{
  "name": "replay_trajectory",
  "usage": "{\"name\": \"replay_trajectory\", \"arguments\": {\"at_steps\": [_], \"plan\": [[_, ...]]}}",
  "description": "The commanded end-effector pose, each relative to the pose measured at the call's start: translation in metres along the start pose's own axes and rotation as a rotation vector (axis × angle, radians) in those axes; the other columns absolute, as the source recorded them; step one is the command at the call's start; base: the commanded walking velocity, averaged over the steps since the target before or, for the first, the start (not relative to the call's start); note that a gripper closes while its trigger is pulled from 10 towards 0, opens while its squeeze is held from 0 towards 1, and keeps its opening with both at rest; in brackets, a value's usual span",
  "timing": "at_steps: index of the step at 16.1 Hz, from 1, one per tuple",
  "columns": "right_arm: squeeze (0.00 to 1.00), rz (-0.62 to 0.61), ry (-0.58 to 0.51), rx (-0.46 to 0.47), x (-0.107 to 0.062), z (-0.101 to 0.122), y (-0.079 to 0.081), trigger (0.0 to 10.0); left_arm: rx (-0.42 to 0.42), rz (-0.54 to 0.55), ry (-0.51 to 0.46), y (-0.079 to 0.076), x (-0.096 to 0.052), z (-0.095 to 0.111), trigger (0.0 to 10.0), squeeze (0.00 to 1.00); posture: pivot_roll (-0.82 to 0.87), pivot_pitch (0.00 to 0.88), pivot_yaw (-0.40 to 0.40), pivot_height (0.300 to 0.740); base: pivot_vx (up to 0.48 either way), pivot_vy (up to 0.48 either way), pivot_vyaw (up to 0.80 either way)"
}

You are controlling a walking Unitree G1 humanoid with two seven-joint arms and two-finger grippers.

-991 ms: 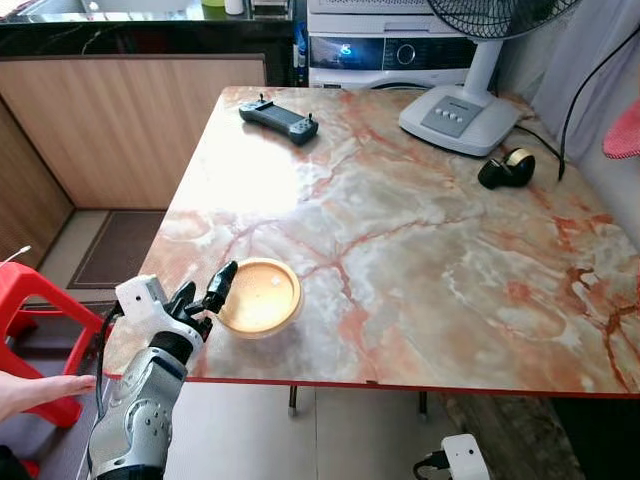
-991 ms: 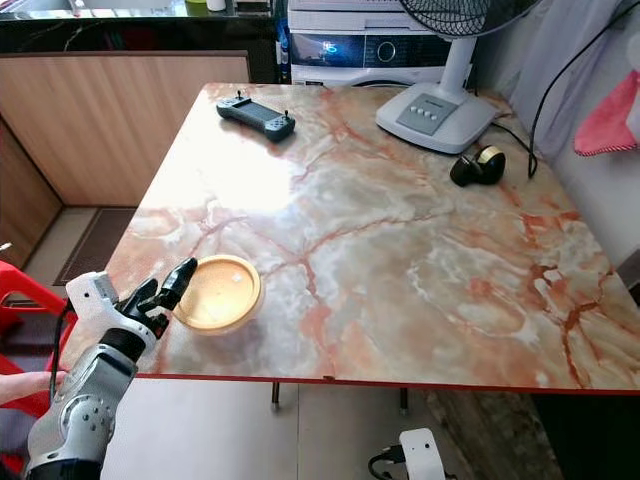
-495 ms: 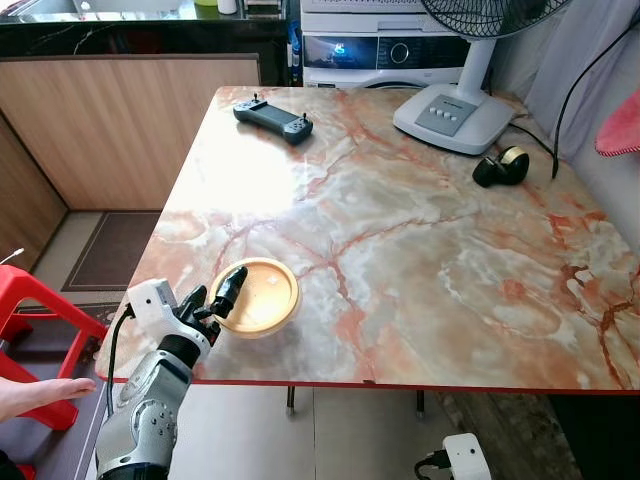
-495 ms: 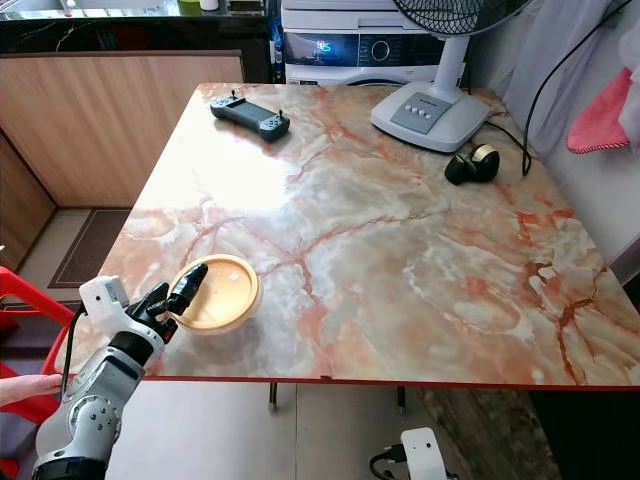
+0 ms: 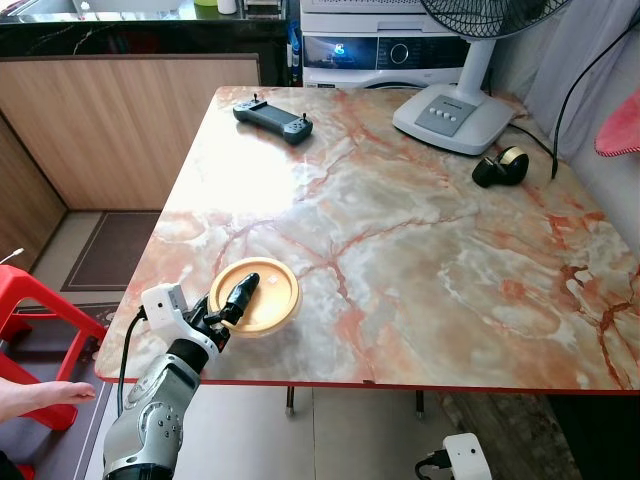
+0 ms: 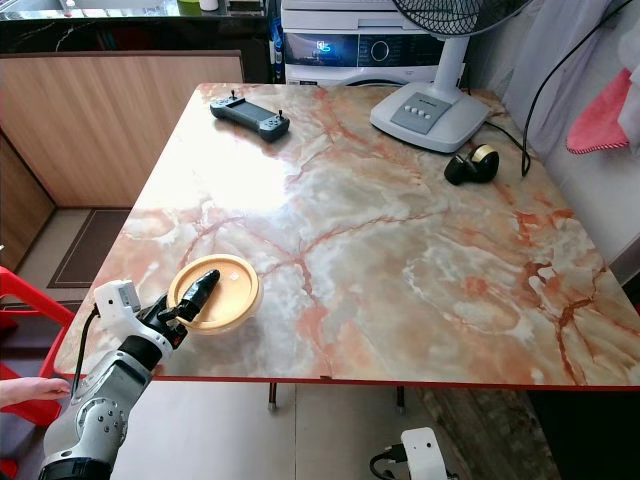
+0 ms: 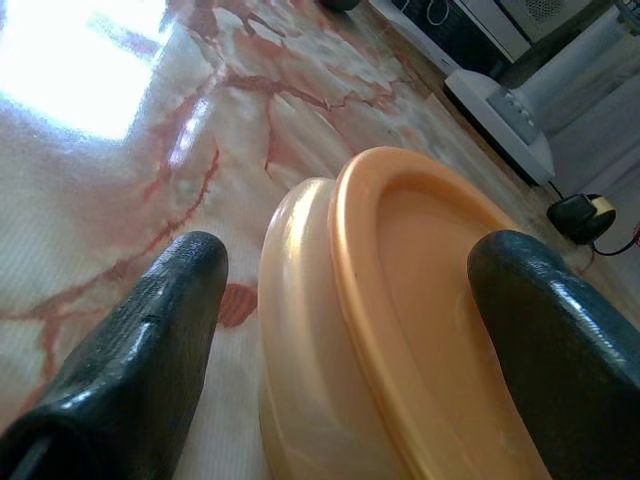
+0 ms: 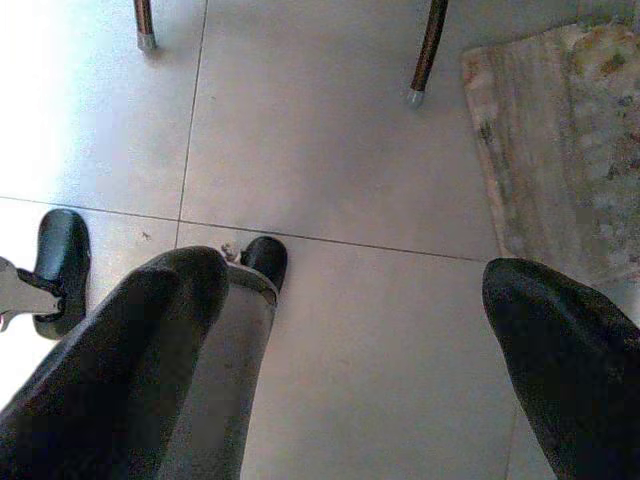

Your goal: Restocking fridge

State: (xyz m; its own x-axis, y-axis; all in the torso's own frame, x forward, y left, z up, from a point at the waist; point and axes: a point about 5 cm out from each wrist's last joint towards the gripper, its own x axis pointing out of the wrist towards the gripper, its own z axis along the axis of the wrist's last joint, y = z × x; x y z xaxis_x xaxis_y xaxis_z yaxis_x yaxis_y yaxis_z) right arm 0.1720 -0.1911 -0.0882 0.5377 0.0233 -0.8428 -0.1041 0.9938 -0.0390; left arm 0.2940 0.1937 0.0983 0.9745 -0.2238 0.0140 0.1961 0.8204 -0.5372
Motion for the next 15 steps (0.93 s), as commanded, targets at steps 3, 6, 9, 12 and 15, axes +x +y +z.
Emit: {"name": "replay_trajectory", "arguments": {"at_steps": [3, 6, 9, 12, 15], "plan": [[0.0, -0.004, 0.002, 0.006, -0.0009, -0.0025, -0.0026, 10.0, 0.002, -0.007, 0.01, 0.0017, 0.001, -0.0024, 0.0, 0.0, 0.08, 0.093, -0.053, 0.74, 0.0, 0.0, 0.0], [0.0, -0.003, 0.003, 0.003, -0.0009, -0.0024, -0.0028, 10.0, 0.0, -0.01, 0.009, 0.0014, 0.0012, -0.0029, 0.0, 0.0, 0.08, 0.093, -0.053, 0.74, 0.0, 0.0, 0.0], [0.0, -0.002, 0.006, -0.001, -0.0009, -0.0025, -0.0032, 10.0, -0.003, -0.011, 0.008, 0.0009, 0.0018, -0.0037, 0.0, 0.0, 0.07, 0.093, -0.055, 0.74, 0.0, 0.0, 0.0], [0.0, -0.003, 0.008, -0.005, -0.0009, -0.0026, -0.0034, 10.0, 0.005, -0.018, 0.014, 0.0004, 0.0024, -0.0046, 0.0, 0.0, 0.07, 0.093, -0.055, 0.74, 0.0, 0.0, 0.0], [0.0, -0.003, 0.009, -0.006, -0.0009, -0.0026, -0.0032, 10.0, 0.006, -0.014, 0.011, 0.0012, 0.0023, -0.0045, 0.0, 0.0, 0.07, 0.095, -0.056, 0.74, 0.0, 0.0, 0.0]]}}
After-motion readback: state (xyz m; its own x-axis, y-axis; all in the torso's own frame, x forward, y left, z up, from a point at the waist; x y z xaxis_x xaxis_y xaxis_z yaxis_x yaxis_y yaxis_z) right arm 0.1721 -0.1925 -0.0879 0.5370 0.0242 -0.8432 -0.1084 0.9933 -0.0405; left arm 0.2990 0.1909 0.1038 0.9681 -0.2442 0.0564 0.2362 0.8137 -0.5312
